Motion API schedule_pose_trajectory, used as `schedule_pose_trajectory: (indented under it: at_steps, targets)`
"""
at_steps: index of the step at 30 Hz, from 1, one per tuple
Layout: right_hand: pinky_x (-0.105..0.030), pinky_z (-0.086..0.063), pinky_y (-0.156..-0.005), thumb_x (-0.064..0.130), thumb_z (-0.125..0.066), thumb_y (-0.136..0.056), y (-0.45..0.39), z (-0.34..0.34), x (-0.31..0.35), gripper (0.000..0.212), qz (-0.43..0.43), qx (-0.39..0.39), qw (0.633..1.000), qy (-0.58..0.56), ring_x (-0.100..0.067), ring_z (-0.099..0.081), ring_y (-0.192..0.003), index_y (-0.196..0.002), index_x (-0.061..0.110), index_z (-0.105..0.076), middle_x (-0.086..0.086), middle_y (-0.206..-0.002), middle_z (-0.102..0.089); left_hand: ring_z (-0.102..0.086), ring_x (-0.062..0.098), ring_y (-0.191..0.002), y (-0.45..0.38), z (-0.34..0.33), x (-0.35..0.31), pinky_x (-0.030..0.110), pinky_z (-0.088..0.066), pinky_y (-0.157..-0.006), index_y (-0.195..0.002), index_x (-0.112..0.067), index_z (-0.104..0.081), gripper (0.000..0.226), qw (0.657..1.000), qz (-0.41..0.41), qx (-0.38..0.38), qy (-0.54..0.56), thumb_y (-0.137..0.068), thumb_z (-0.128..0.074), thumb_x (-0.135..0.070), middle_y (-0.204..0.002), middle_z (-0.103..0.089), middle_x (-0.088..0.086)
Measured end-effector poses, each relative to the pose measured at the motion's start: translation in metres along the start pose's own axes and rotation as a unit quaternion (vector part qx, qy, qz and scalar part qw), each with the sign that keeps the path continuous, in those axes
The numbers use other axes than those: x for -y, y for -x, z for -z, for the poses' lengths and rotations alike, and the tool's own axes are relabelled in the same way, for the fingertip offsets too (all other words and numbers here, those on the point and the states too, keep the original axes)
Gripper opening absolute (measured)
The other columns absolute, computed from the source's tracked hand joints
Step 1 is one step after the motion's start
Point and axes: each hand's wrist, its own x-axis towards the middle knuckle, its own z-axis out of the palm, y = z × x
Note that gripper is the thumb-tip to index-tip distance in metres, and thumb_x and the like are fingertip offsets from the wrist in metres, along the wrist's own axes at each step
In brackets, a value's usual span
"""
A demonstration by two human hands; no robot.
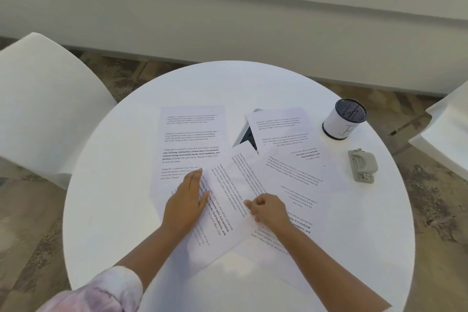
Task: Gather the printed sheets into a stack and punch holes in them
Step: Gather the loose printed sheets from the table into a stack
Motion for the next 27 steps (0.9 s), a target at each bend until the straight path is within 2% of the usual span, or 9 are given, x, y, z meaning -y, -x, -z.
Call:
schedule_pose_trajectory:
  at_steps: [2, 6, 11, 13, 16, 18, 20, 23, 27]
  targets:
    - [-0.021, -0.044, -0.054, 0.039, -0.060, -0.085, 0.001, 0.008, -0.003, 0.029, 0.002, 0.000, 1.000, 0.029, -0.007, -0.054, -0.050, -0.074, 0.013, -0.055, 0.001, -0.071, -0.066, -0.041, 0.027, -0.130, -0.014, 0.007, 0.013, 0.041, -0.042, -0.099, -0.139, -0.006, -0.035, 0.065, 0.999, 0.016, 0.000, -0.031, -0.088, -0.053, -0.041, -0.145, -0.039, 0.012]
    - [-0.019, -0.042, -0.051, 0.041, -0.054, -0.089, 0.003, 0.022, -0.017, 0.033, -0.022, 0.008, 1.000, 0.017, -0.008, -0.055, -0.049, -0.081, 0.009, -0.057, 0.005, -0.073, -0.068, -0.025, 0.024, -0.140, -0.028, 0.013, 0.033, 0.049, -0.026, -0.108, -0.145, -0.015, -0.024, 0.098, 0.980, 0.085, 0.121, -0.135, -0.071, -0.058, -0.068, -0.154, -0.023, 0.006]
    - [-0.017, -0.041, -0.045, 0.039, -0.056, -0.088, 0.002, 0.029, -0.024, 0.034, -0.050, -0.021, 0.998, -0.036, -0.009, -0.060, -0.046, -0.084, 0.005, -0.060, 0.000, -0.068, -0.069, -0.040, 0.028, -0.126, -0.025, 0.009, 0.034, 0.046, -0.036, -0.095, -0.140, -0.022, -0.037, 0.096, 0.983, 0.108, 0.083, -0.125, -0.061, -0.064, -0.069, -0.141, -0.041, 0.006]
    - [-0.017, -0.042, -0.042, 0.038, -0.057, -0.088, 0.003, 0.030, -0.023, 0.034, -0.053, -0.023, 0.997, -0.050, -0.011, -0.060, -0.047, -0.084, 0.004, -0.060, -0.005, -0.070, -0.069, -0.044, 0.028, -0.119, -0.027, 0.011, 0.032, 0.045, -0.037, -0.092, -0.141, -0.024, -0.035, 0.095, 0.981, 0.116, 0.089, -0.129, -0.062, -0.066, -0.067, -0.133, -0.045, 0.007]
    - [-0.018, -0.045, -0.043, 0.037, -0.057, -0.089, 0.003, 0.031, -0.020, 0.038, -0.056, -0.012, 0.997, -0.050, -0.012, -0.060, -0.048, -0.088, -0.001, -0.062, -0.006, -0.070, -0.069, -0.050, 0.024, -0.112, -0.034, 0.014, 0.031, 0.040, -0.036, -0.093, -0.137, -0.023, -0.039, 0.072, 0.981, 0.160, 0.109, 0.001, -0.075, -0.071, -0.042, -0.124, -0.054, 0.005]
    - [-0.023, -0.049, -0.048, 0.037, -0.057, -0.089, 0.003, 0.033, -0.019, 0.039, -0.053, -0.010, 0.997, -0.051, -0.013, -0.061, -0.049, -0.088, -0.002, -0.063, -0.006, -0.068, -0.069, -0.055, 0.021, -0.095, -0.036, 0.018, 0.029, 0.033, -0.039, -0.084, -0.116, -0.020, -0.057, 0.036, 0.966, 0.195, 0.099, 0.137, -0.082, -0.068, -0.022, -0.107, -0.062, 0.005]
    - [-0.033, -0.056, -0.057, 0.035, -0.056, -0.089, 0.006, 0.034, -0.020, 0.038, -0.035, -0.041, 0.997, -0.058, -0.014, -0.063, -0.052, -0.085, -0.002, -0.062, -0.007, -0.068, -0.068, -0.056, 0.021, -0.083, -0.037, 0.024, 0.028, 0.028, -0.039, -0.070, -0.086, -0.022, -0.064, 0.004, 0.966, 0.186, 0.074, 0.166, -0.085, -0.063, -0.018, -0.088, -0.064, 0.002]
    - [-0.045, -0.059, -0.069, 0.035, -0.054, -0.090, 0.010, 0.035, -0.022, 0.034, 0.022, -0.128, 0.990, -0.058, -0.011, -0.067, -0.062, -0.077, 0.003, -0.058, -0.009, -0.072, -0.068, -0.054, 0.020, -0.074, -0.038, 0.033, 0.028, 0.026, -0.037, -0.062, -0.072, -0.022, -0.057, 0.017, 0.966, 0.174, 0.045, 0.187, -0.088, -0.058, -0.016, -0.074, -0.062, -0.001]
    - [-0.046, -0.056, -0.079, 0.046, -0.056, -0.086, 0.012, 0.034, -0.014, 0.032, 0.025, -0.170, 0.979, -0.112, -0.020, -0.067, -0.083, -0.089, 0.014, -0.059, -0.004, -0.085, -0.067, -0.059, 0.023, -0.069, -0.034, 0.040, 0.032, 0.035, -0.045, -0.073, -0.073, -0.026, -0.058, 0.020, 0.921, 0.224, -0.008, 0.319, -0.089, -0.058, -0.014, -0.072, -0.065, 0.000]
